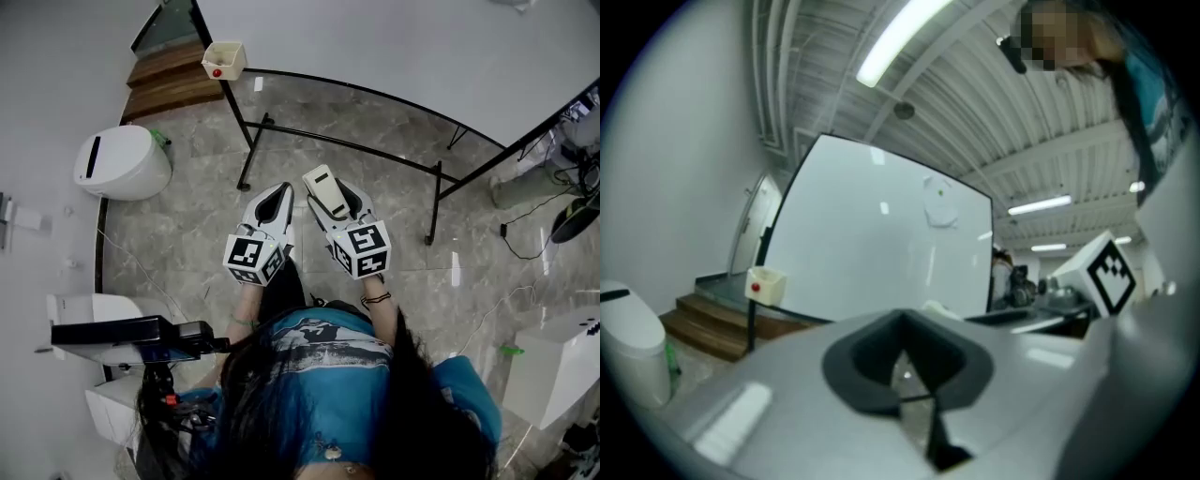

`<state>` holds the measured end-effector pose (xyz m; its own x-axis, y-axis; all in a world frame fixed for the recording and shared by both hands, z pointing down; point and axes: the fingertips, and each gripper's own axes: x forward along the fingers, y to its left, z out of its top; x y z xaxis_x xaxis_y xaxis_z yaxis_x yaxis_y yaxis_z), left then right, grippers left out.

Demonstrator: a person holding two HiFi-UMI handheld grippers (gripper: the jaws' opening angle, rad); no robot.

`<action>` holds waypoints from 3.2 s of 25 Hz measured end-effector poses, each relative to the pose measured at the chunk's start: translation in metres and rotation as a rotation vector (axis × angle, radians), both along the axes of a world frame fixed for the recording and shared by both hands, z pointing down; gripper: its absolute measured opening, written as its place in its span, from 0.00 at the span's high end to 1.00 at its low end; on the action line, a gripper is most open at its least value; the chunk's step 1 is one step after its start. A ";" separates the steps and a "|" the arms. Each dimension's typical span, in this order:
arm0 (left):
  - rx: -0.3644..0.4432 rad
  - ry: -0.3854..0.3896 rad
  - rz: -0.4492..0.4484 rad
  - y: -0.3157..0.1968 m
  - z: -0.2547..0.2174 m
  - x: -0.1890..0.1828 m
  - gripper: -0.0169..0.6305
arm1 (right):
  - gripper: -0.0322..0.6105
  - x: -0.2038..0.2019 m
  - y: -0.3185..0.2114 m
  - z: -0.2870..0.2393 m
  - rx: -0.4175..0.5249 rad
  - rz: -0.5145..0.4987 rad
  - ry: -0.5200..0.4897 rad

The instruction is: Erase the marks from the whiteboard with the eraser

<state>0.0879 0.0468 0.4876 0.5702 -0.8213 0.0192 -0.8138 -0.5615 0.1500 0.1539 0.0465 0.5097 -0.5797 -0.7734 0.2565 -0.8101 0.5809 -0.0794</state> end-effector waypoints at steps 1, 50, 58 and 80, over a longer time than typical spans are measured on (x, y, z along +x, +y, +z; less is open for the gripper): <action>0.001 0.001 0.007 -0.015 0.000 -0.005 0.97 | 0.54 -0.004 -0.015 0.000 0.001 0.009 0.004; 0.047 0.037 0.083 -0.378 -0.049 -0.121 0.97 | 0.54 -0.148 -0.525 -0.233 0.812 0.069 0.789; 0.053 0.049 0.081 -0.380 -0.055 -0.121 0.97 | 0.54 -0.140 -0.521 -0.238 0.871 0.095 0.874; 0.038 0.076 0.144 -0.372 -0.064 -0.095 0.97 | 0.54 0.054 -0.451 -0.438 0.953 0.475 0.494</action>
